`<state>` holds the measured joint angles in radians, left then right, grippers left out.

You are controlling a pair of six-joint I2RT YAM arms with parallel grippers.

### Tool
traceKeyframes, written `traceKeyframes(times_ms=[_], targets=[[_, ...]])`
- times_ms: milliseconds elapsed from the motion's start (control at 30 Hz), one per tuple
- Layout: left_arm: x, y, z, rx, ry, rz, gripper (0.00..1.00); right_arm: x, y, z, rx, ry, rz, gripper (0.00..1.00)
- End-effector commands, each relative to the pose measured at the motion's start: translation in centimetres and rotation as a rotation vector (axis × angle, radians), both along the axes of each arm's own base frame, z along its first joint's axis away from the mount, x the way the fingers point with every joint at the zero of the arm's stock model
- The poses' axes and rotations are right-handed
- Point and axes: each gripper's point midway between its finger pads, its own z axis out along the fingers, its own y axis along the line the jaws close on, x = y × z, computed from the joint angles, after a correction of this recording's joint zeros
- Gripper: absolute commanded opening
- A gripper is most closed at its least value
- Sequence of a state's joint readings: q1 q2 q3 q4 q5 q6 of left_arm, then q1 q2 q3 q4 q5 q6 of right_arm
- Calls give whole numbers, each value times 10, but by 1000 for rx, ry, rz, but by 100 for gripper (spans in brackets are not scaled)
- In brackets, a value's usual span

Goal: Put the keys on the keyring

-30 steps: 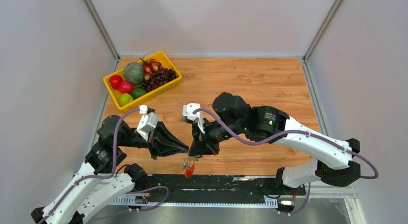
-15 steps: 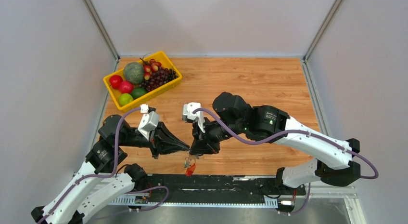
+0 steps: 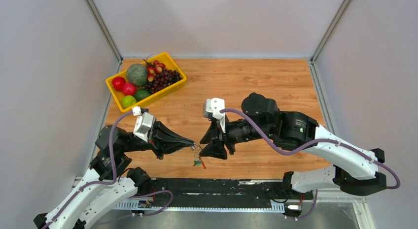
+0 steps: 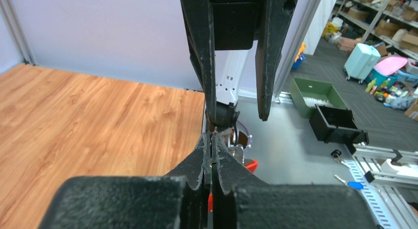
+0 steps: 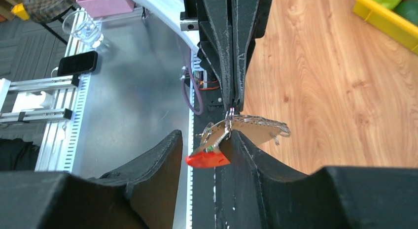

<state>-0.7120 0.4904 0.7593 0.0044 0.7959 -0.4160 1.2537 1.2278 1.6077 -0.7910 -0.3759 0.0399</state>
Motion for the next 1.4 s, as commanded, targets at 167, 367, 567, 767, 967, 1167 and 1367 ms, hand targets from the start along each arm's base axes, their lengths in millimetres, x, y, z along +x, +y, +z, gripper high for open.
traceKeyframes(times_ms=[167,367,567,767,967,1167,1367], targets=[[-8,6,32,-162,-39,-16,0,15,0,17,91,-70,-84,43],[-14,9,40,-200,-46,-33,0,19,3,22,116,-89,-95,34],[-15,10,40,-209,-43,-39,0,17,3,33,166,-105,-81,23],[-14,9,39,-209,-46,-34,0,10,3,39,193,-98,-45,22],[-13,10,38,-209,-50,-24,0,7,6,37,188,-90,-27,16],[-14,12,41,-217,-57,-13,0,2,7,31,176,-82,6,12],[-14,13,44,-228,-61,-9,0,-4,9,24,160,-64,47,7]])
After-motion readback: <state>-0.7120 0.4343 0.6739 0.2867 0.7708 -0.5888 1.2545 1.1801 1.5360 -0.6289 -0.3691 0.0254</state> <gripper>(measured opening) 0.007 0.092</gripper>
